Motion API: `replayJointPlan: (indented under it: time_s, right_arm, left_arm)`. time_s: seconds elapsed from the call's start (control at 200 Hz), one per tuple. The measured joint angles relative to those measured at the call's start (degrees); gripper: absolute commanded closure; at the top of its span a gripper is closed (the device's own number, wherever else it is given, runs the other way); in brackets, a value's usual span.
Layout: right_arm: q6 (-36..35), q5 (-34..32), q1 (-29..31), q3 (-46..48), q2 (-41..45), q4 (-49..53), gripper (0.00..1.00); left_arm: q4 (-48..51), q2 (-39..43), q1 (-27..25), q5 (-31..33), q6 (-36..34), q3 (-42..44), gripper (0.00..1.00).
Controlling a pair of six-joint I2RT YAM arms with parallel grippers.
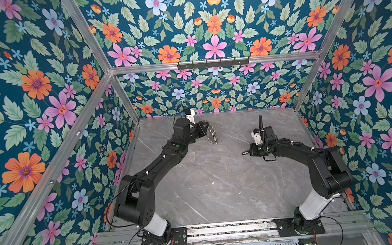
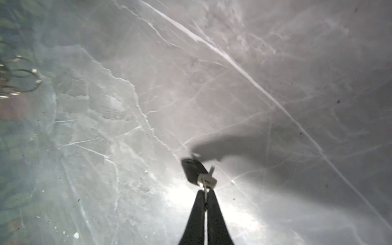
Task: Put the keys on the keyring
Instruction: 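Lift the key fob and carry it with the right gripper to the plate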
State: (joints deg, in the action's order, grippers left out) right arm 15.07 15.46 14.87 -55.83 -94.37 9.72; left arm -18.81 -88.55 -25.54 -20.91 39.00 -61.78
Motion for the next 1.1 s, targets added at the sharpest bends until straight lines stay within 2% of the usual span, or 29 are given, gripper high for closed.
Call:
replayJointPlan:
  time_s: [0.115,0.21,0.34,0.46,0.675,0.87,1.1]
  right_arm:
    - [-0.8,0.3,0.9,0.1,6.3,-0.2,1.00]
    - [-1.6,2.7,0.9,-0.7,11.2,0.0,1.00]
    - [-2.7,10.8,0.9,-4.7,15.5,1.0,1.00]
    - [-4.3,19.2,1.6,-9.3,15.8,2.5,1.00]
    - [-6.0,28.0,3.0,-13.5,15.6,4.1,1.00]
    - [-4.6,32.3,3.6,-17.4,13.5,3.7,1.00]
    - [-4.1,34.4,5.2,-23.4,9.8,3.7,1.00]
  left_arm:
    - [-5.6,3.0,-0.1,0.0,-6.7,4.8,1.00]
    - [-12.9,4.3,0.0,-2.7,-13.2,8.5,1.00]
    - [-22.6,4.1,0.0,-8.7,-21.3,12.2,1.00]
    - [-29.0,2.1,-0.1,-15.1,-25.7,11.3,1.00]
    - [-37.3,-2.3,-0.1,-20.5,-23.6,8.7,1.00]
    - [-39.8,-3.5,-0.1,-21.6,-19.3,7.8,1.00]
    - [-40.8,-3.4,-0.3,-23.0,-16.7,7.8,1.00]
